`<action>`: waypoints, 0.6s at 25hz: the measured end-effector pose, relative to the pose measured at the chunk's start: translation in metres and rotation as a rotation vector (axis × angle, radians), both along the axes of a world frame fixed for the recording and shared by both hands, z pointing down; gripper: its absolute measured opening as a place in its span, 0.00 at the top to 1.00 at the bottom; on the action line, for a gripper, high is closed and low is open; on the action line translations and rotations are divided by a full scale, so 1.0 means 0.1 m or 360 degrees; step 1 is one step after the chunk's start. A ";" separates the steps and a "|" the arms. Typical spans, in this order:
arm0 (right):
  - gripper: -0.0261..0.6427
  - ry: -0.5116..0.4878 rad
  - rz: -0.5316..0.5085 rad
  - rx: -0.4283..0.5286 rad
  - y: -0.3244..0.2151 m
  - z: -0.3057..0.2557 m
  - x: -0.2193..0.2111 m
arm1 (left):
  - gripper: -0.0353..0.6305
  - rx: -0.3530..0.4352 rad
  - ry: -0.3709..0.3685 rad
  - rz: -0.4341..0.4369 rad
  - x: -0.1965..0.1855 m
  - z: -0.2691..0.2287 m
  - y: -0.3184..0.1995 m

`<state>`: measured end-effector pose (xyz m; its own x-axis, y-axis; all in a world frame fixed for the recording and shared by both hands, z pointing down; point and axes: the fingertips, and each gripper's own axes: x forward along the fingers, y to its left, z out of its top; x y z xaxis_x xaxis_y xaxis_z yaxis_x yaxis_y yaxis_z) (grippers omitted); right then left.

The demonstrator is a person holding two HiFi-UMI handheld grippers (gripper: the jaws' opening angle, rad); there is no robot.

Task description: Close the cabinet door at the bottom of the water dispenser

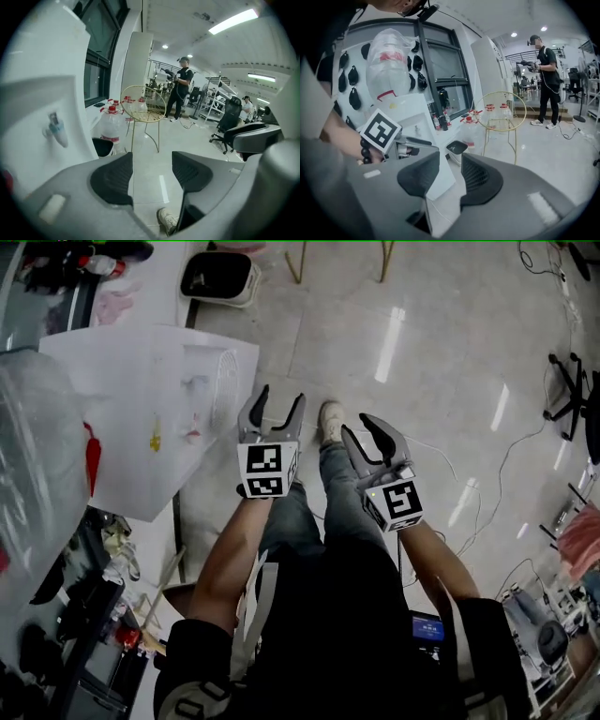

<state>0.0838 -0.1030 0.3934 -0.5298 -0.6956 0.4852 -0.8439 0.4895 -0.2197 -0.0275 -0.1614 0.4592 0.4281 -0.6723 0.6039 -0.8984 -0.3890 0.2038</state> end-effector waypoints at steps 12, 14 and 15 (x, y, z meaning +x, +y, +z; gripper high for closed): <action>0.79 -0.0103 -0.0086 0.0166 0.27 -1.23 -0.31 | 0.65 0.0427 0.0067 0.0107 -0.13 -1.94 0.13; 0.79 -0.0093 -0.0076 0.0204 0.30 -1.38 -0.35 | 0.65 0.0467 0.0057 0.0144 -0.15 -2.16 0.18; 0.79 -0.0095 -0.0071 0.0222 0.32 -1.45 -0.36 | 0.65 0.0479 0.0063 0.0152 -0.17 -2.26 0.22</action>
